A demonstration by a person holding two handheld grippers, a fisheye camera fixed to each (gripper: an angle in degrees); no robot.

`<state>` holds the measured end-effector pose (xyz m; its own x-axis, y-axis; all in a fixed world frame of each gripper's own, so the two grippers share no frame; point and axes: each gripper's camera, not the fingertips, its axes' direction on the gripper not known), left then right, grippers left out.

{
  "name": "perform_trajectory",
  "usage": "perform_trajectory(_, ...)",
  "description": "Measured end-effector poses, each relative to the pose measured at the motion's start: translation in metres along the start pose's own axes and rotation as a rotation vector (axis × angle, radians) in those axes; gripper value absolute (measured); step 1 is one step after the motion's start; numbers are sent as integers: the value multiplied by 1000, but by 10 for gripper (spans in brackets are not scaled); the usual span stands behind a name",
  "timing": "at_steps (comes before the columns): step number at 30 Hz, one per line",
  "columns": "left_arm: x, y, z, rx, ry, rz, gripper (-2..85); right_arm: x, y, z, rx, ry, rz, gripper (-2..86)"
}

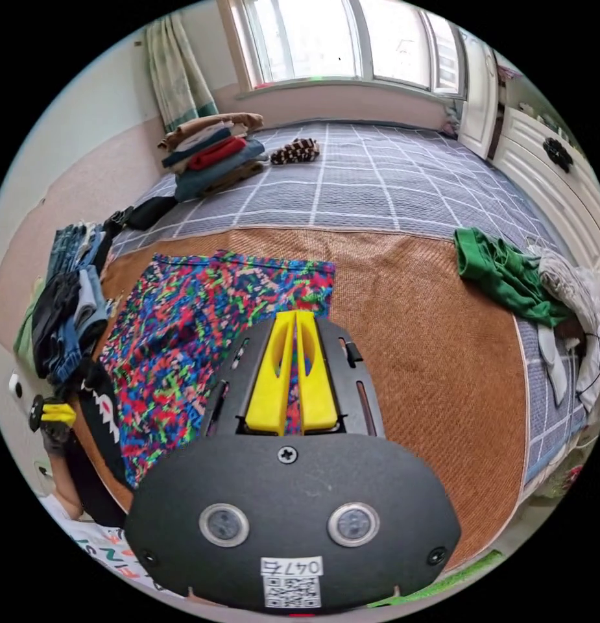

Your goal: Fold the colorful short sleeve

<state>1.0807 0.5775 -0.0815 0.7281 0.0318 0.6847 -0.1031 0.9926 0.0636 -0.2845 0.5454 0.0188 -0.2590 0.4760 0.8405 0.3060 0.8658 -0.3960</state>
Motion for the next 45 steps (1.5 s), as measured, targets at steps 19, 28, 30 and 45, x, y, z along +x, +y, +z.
perform_trajectory(19, 97, -17, 77, -191, 16, 189, 19, -236, -92, 25, 11, -21, -477, -7)
perform_trajectory(28, 115, -23, 99, -295, -16, 214, 26, -354, -136, 114, -125, 149, -430, -4)
perform_trajectory(30, 113, -26, 103, -305, 6, 186, 29, -365, -145, 122, -114, 178, -408, -5)
perform_trajectory(45, 124, -41, 88, -251, 49, 160, 34, -241, -118, 36, 107, 286, -334, -5)
